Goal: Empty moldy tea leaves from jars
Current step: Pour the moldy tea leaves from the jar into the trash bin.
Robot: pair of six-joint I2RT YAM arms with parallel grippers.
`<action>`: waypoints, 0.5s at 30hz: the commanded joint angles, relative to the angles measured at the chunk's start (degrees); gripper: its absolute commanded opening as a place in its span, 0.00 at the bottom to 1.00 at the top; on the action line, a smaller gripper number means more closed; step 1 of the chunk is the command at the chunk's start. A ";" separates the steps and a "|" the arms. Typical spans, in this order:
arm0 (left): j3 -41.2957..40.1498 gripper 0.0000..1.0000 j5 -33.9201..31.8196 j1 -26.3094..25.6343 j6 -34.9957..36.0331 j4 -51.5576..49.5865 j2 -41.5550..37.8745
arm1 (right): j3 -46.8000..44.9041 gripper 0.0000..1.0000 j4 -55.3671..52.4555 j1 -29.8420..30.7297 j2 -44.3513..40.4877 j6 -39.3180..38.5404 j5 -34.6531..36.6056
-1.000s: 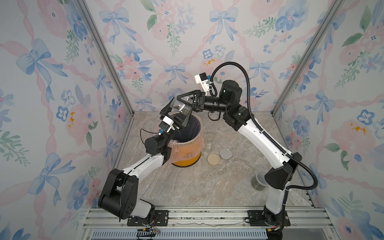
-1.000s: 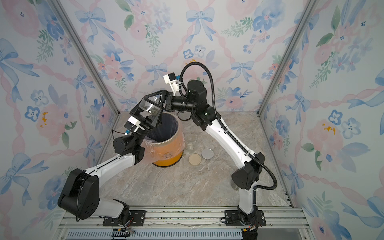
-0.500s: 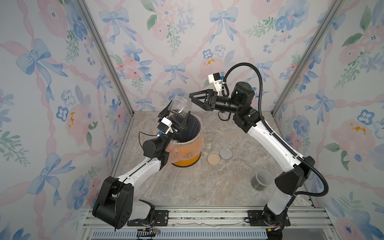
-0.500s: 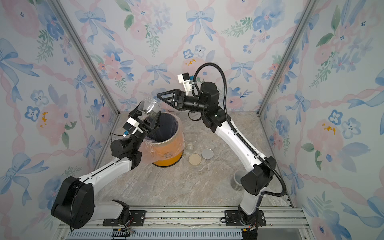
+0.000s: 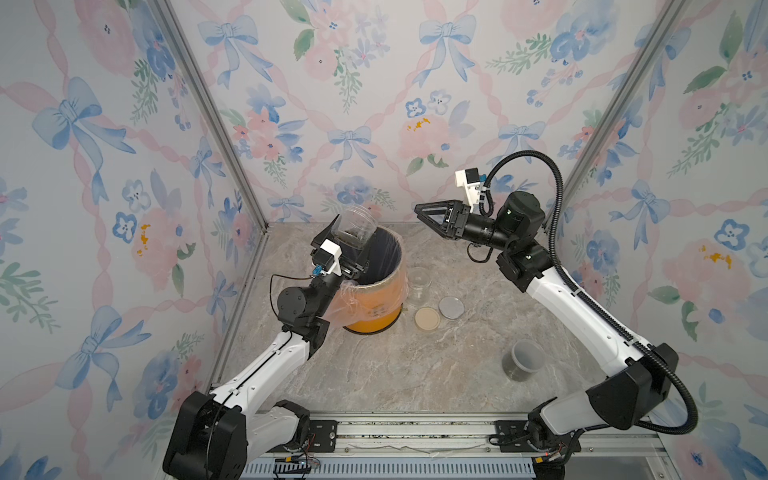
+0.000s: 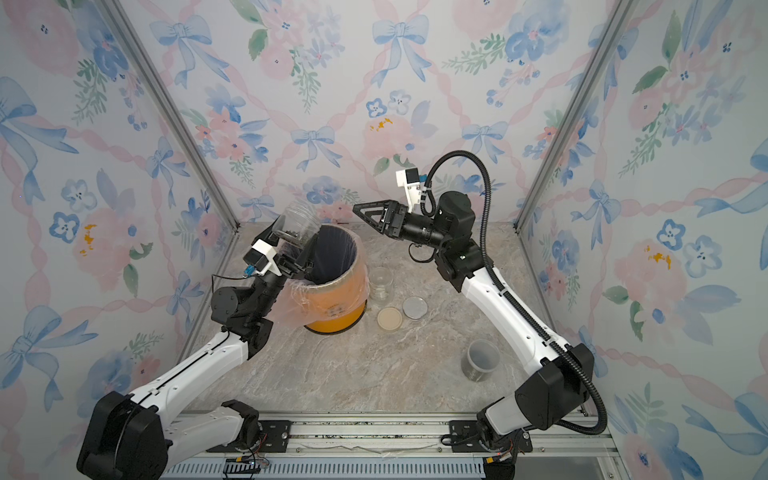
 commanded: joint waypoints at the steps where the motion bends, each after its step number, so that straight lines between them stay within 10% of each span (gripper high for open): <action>1: -0.41 0.65 -1.54 0.22 0.63 -5.89 -2.94 | -4.54 0.96 5.18 -0.40 -2.24 -0.90 0.18; 15: -1.22 0.65 -1.71 0.22 -2.01 -23.21 -9.62 | -24.26 0.97 7.99 0.50 -9.19 -8.08 7.87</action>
